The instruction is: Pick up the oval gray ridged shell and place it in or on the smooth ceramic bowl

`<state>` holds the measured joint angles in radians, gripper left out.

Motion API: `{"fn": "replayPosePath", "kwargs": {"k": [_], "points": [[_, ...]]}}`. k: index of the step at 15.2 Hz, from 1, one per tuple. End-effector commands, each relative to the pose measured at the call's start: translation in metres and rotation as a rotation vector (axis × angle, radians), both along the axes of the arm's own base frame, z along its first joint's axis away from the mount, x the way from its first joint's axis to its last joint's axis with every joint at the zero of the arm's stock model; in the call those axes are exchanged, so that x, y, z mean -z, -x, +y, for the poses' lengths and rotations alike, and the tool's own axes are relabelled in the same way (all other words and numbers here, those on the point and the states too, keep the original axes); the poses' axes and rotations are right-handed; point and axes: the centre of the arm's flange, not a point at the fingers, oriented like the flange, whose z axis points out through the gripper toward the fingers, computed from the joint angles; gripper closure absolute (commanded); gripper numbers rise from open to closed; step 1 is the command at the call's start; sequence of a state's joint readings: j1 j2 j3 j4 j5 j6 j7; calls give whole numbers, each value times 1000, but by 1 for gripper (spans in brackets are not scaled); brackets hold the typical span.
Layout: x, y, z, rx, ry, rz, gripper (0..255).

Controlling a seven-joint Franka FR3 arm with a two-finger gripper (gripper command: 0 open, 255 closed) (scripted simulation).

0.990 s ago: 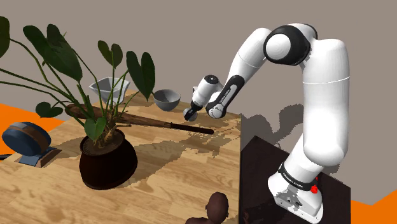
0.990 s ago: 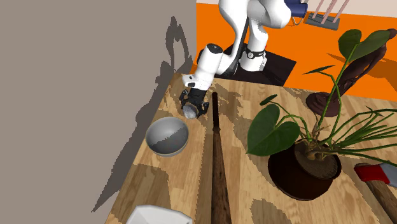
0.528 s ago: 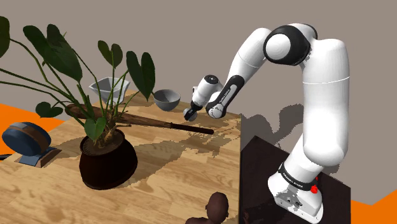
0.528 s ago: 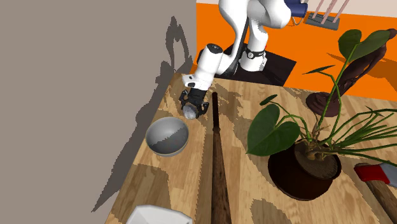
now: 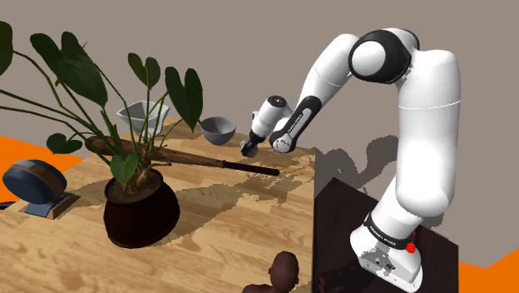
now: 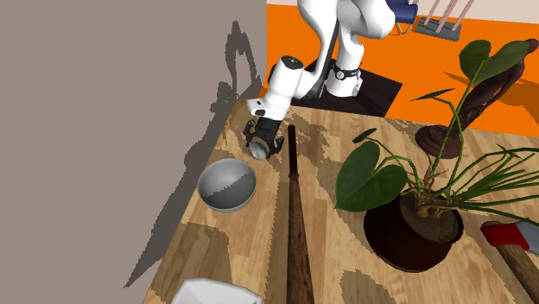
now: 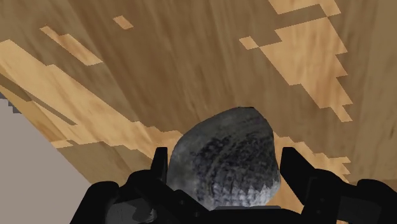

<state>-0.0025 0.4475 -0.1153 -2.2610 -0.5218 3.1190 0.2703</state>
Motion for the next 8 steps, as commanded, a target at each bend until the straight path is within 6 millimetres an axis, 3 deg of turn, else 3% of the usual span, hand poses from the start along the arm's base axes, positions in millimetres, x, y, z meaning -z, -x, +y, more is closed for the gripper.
{"fn": "replayPosePath", "kwargs": {"k": [1,8], "points": [[-11,-1,0,0,0,0,255],[-48,-1,0,0,0,0,255]]}}
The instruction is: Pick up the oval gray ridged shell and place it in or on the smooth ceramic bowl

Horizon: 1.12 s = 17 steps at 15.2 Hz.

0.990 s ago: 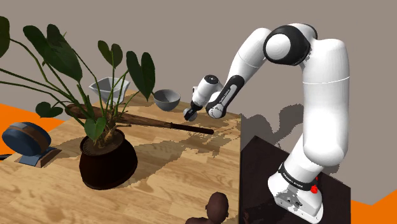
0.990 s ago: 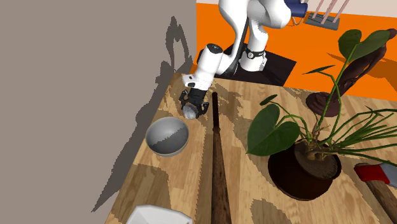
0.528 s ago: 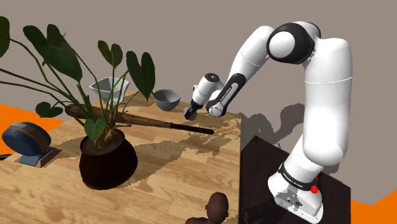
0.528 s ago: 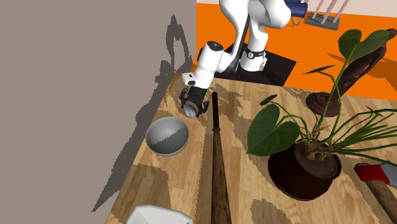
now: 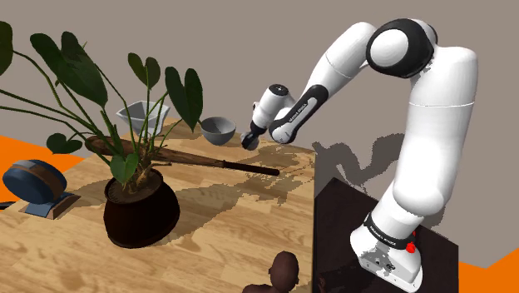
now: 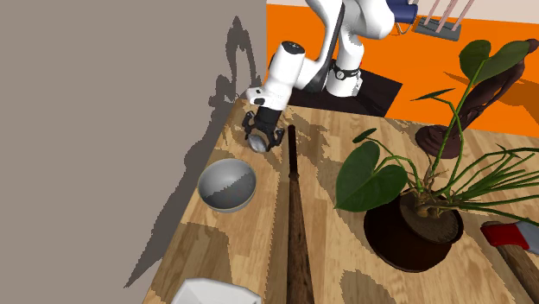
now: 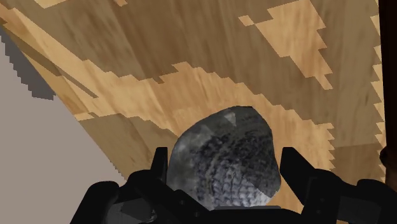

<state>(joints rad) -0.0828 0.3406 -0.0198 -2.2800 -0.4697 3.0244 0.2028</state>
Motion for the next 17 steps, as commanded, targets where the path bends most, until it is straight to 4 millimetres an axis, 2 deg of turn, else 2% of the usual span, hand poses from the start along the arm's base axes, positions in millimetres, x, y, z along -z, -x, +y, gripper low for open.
{"fn": "replayPosePath", "kwargs": {"k": [1,17], "points": [[-10,0,0,0,0,0,255],[-94,0,0,0,0,0,255]]}}
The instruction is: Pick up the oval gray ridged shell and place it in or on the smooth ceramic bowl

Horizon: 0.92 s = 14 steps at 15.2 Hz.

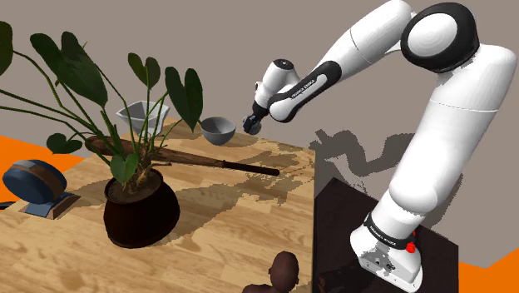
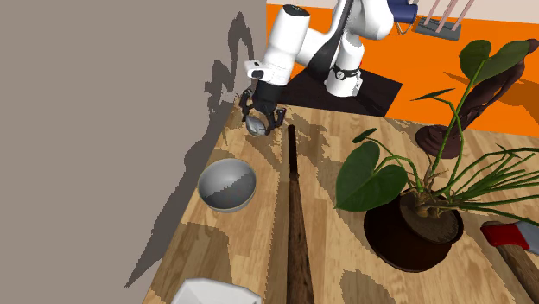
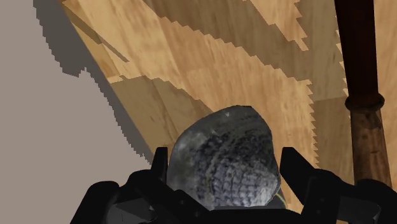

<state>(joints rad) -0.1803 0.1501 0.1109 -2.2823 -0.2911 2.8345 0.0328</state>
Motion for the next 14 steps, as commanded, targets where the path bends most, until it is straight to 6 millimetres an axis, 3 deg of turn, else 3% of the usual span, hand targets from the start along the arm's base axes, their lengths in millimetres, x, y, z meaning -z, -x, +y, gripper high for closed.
{"fn": "replayPosePath", "kwargs": {"k": [1,5,14], "points": [[-12,0,1,0,0,0,255],[-29,0,1,0,0,0,255],[-25,-116,24,0,0,0,255]]}}
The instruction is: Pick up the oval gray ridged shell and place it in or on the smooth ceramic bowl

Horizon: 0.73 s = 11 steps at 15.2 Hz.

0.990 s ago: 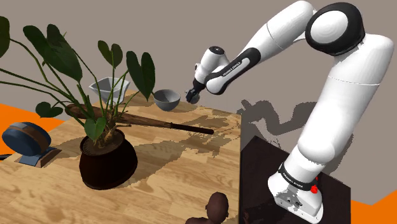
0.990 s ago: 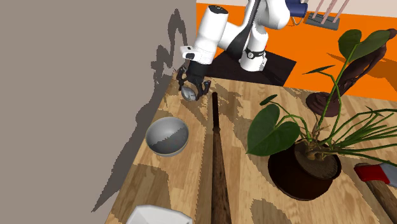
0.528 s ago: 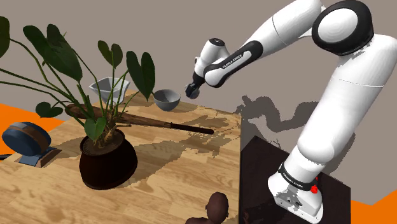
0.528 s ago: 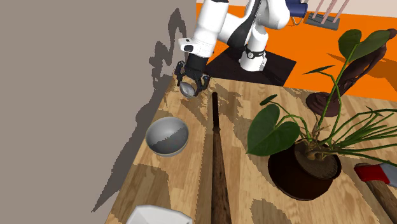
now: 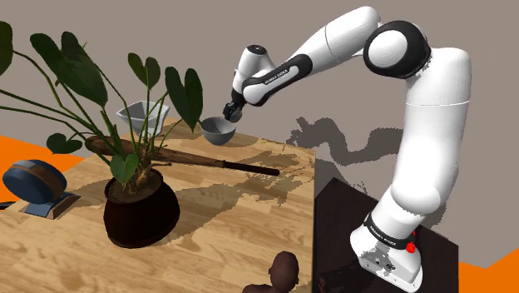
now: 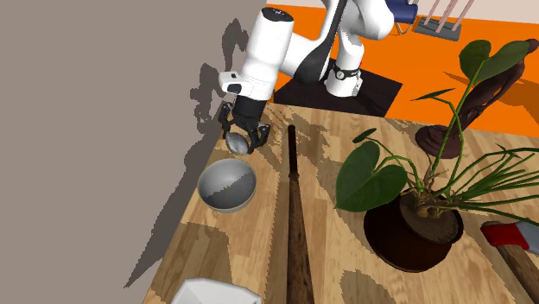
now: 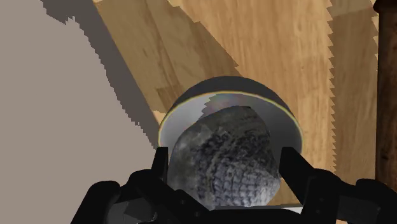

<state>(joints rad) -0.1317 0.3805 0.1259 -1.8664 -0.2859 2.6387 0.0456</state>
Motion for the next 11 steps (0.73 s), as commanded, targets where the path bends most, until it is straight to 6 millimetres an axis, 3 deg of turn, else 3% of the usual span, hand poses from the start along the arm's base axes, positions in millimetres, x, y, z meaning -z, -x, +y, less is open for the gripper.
{"fn": "replayPosePath", "kwargs": {"k": [1,3,11], "points": [[0,-25,6,1,0,-1,255],[1,-59,12,1,0,-1,255],[44,-59,12,1,0,-1,255]]}}
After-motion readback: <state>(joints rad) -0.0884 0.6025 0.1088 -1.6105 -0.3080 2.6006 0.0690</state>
